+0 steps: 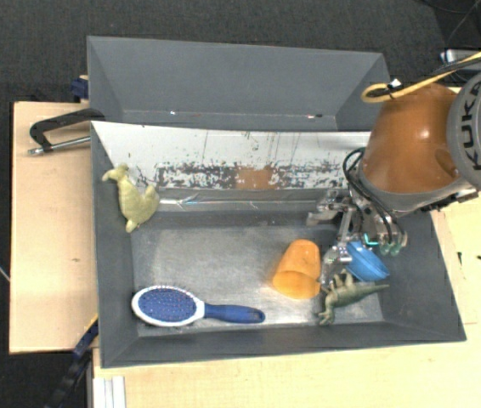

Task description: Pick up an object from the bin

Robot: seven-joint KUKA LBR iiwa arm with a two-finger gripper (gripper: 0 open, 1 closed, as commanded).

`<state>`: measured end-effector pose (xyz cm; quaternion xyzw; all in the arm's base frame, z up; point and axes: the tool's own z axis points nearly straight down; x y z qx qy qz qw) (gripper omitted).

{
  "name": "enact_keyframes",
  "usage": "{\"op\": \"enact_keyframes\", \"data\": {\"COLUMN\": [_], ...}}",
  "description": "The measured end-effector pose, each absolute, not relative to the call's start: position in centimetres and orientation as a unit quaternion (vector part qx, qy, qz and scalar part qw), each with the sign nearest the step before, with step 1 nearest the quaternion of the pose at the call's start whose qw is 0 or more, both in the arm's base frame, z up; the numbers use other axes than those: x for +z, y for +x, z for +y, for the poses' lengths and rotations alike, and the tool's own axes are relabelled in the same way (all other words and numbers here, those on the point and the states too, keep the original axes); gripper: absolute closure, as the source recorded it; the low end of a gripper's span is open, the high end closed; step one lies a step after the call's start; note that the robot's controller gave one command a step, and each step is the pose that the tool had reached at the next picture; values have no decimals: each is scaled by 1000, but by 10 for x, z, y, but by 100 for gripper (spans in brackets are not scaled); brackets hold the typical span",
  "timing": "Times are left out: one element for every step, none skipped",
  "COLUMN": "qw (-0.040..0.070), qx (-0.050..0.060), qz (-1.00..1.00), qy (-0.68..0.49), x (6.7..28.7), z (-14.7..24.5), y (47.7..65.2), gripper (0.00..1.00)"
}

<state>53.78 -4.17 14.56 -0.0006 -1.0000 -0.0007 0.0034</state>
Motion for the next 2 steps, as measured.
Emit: {"op": "enact_keyframes", "data": {"qw": [-2, -4], "qx": [-1, 0], "qz": [-994, -994], "qy": [108, 108], "x": [76, 77], "z": [-31, -31], "y": [541, 543], "gripper": [0, 100]}}
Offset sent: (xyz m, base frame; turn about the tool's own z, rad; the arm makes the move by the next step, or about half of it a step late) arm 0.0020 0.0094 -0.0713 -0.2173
